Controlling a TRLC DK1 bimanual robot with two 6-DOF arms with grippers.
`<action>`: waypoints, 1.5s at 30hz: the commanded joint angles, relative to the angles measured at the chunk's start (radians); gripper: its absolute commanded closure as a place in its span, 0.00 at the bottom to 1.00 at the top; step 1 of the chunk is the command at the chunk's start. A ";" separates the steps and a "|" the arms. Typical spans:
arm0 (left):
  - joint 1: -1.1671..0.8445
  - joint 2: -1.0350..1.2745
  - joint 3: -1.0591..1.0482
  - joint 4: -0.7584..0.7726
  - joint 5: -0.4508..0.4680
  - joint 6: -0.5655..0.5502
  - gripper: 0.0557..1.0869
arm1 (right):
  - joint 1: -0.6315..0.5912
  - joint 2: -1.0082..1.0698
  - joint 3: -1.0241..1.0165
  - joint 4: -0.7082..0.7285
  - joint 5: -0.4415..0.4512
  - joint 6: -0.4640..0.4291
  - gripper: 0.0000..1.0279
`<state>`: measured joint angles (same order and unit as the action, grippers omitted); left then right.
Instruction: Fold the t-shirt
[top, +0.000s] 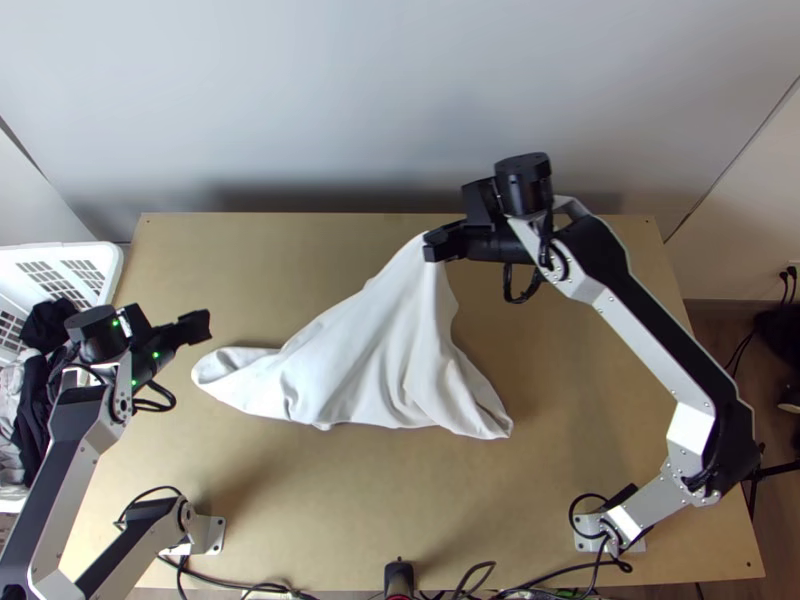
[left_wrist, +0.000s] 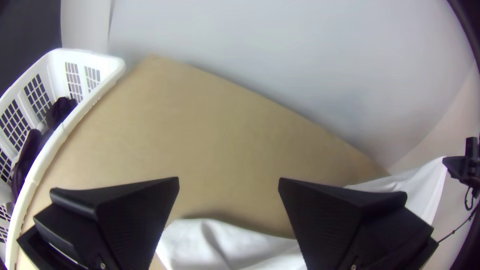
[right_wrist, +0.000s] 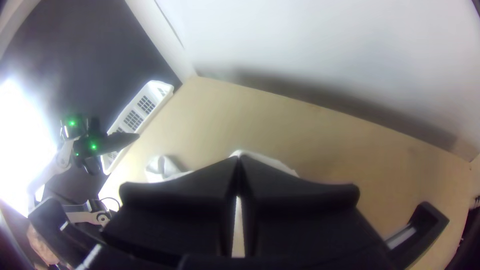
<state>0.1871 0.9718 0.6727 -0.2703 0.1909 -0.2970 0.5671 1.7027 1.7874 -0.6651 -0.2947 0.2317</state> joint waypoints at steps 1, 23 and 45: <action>0.045 0.011 -0.065 -0.010 -0.001 0.065 0.06 | -0.055 -0.048 -0.040 0.015 0.002 0.008 0.97; 0.066 0.010 -0.071 -0.047 0.217 -0.217 0.06 | -0.182 -0.138 -0.126 0.045 0.002 0.032 0.97; -0.109 0.258 -0.208 0.344 0.277 -0.392 0.06 | -0.222 -0.186 -0.191 0.078 0.002 0.078 0.97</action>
<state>0.1516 1.1210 0.4625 -0.0448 0.4637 -0.6594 0.3382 1.5227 1.6096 -0.6010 -0.2916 0.2958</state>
